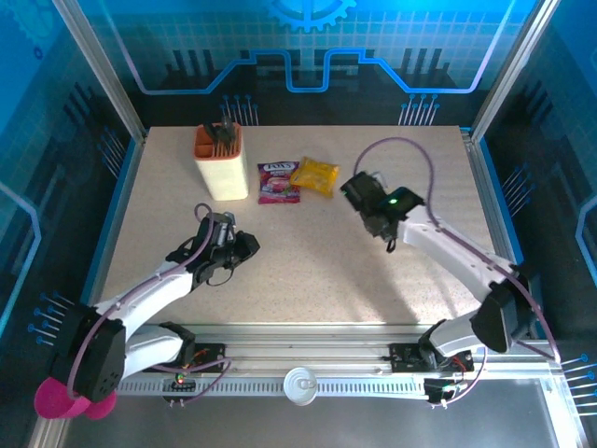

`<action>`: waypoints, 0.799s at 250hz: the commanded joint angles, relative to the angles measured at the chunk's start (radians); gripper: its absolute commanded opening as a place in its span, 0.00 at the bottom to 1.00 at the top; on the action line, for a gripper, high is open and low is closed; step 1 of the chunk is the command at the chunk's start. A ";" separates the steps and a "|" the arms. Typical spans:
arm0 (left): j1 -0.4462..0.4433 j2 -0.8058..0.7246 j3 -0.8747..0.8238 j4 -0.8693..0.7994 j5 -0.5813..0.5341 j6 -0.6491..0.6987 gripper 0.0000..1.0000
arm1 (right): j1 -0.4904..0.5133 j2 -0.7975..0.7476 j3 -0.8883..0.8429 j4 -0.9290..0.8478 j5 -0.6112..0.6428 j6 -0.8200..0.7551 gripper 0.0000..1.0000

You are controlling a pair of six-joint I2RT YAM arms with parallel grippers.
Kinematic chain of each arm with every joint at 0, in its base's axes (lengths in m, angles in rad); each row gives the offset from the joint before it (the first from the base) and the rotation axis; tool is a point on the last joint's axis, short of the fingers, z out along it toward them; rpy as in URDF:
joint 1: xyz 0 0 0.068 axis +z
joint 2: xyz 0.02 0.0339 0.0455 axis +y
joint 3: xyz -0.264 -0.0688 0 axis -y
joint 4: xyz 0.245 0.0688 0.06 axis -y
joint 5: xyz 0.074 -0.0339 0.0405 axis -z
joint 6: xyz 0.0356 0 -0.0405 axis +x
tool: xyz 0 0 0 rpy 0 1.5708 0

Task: Fold a paper plane with a square sheet of paper (pick it up from the middle)
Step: Turn over the paper at the center of the table.

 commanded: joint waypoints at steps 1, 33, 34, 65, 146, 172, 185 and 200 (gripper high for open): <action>0.012 -0.055 -0.019 -0.044 -0.016 -0.023 0.19 | 0.121 0.108 -0.042 -0.065 0.125 0.056 0.00; 0.021 -0.097 -0.022 -0.078 -0.022 -0.019 0.19 | 0.296 0.312 -0.008 -0.113 0.129 0.197 0.00; 0.021 -0.099 -0.022 -0.079 -0.022 -0.018 0.19 | 0.302 0.318 -0.005 -0.116 0.130 0.202 0.00; 0.032 -0.135 -0.022 -0.113 -0.018 -0.011 0.19 | 0.459 0.513 0.084 -0.179 0.109 0.321 0.00; 0.065 -0.167 -0.002 -0.166 -0.002 0.009 0.19 | 0.596 0.590 0.164 -0.068 -0.129 0.345 0.48; 0.068 -0.161 0.012 -0.172 -0.002 0.020 0.20 | 0.561 0.461 0.139 -0.012 -0.219 0.294 0.56; 0.068 -0.155 0.022 -0.173 0.005 0.034 0.20 | 0.529 0.381 0.106 0.029 -0.275 0.269 0.57; 0.067 -0.143 0.038 -0.176 0.015 0.052 0.22 | 0.476 0.296 0.076 0.068 -0.336 0.251 0.57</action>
